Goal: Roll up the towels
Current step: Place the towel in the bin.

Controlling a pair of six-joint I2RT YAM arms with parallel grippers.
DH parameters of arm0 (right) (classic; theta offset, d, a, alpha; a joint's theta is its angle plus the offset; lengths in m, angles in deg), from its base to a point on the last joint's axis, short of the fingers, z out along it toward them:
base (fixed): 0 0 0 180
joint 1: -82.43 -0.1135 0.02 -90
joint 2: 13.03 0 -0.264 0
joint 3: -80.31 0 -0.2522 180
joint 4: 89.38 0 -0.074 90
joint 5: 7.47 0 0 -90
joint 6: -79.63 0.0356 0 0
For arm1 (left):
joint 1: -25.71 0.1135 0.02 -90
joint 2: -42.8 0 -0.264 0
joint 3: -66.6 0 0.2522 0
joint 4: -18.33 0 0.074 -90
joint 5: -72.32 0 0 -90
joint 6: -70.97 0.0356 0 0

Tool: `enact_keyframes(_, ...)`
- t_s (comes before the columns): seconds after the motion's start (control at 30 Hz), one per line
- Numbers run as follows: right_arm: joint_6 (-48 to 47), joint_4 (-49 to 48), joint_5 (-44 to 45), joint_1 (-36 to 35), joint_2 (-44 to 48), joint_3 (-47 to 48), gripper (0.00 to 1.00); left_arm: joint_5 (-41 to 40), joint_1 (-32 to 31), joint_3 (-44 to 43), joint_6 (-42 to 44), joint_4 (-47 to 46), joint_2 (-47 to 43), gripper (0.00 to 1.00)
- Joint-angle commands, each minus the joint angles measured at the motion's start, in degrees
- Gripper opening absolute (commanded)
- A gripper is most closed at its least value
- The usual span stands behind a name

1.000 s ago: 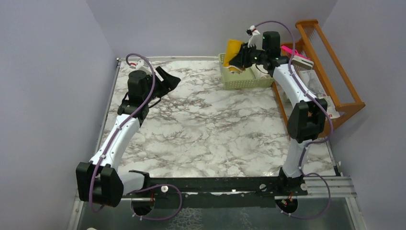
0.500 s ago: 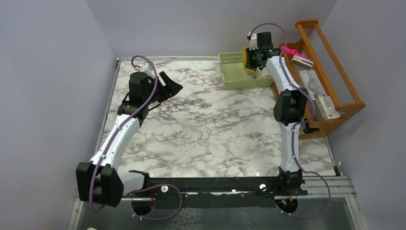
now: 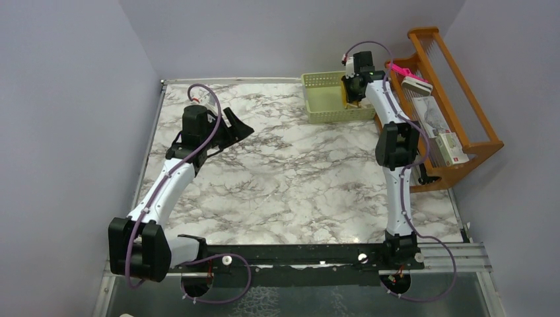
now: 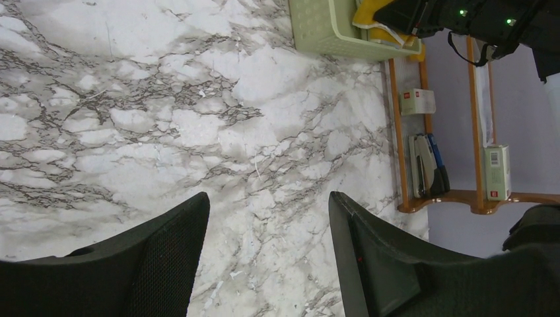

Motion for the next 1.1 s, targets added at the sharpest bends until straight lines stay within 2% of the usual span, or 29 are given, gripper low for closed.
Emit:
enact_keyframes(0.0, 0.1, 1.4, -2.2, 0.2, -4.1, 3.2, 0.07, 2.4, 0.3, 0.2, 0.5, 0.1, 0.6, 0.69)
enact_keyframes(0.1, 0.5, 0.9, -2.7, 0.2, -5.0, 3.6, 0.29, 2.5, 0.3, 0.2, 0.8, 0.4, 0.9, 0.69)
enact_keyframes(0.17, 0.9, 0.4, -3.4, 0.2, -4.8, 3.6, 0.41, 2.6, 0.3, 0.1, 0.8, 0.4, 1.3, 0.69)
enact_keyframes(0.33, 1.7, -2.0, -5.7, 0.2, -2.5, 2.8, 0.56, 3.6, 0.3, -0.4, 0.8, 0.1, 2.2, 0.69)
enact_keyframes(0.5, 1.6, -2.3, -5.6, 0.2, -0.2, 3.3, 0.79, 4.6, 0.3, -0.6, 1.1, -0.3, 2.8, 0.70)
enact_keyframes(0.9, 1.5, -2.7, -1.9, 0.2, 7.9, 3.8, 0.89, 4.3, 0.4, -7.1, 8.1, 7.3, 3.3, 0.73)
enact_keyframes(1.07, 1.5, -5.2, 0.3, 0.2, 16.3, -1.9, 0.94, 3.6, 0.4, -10.4, 12.0, 10.2, 3.4, 0.74)
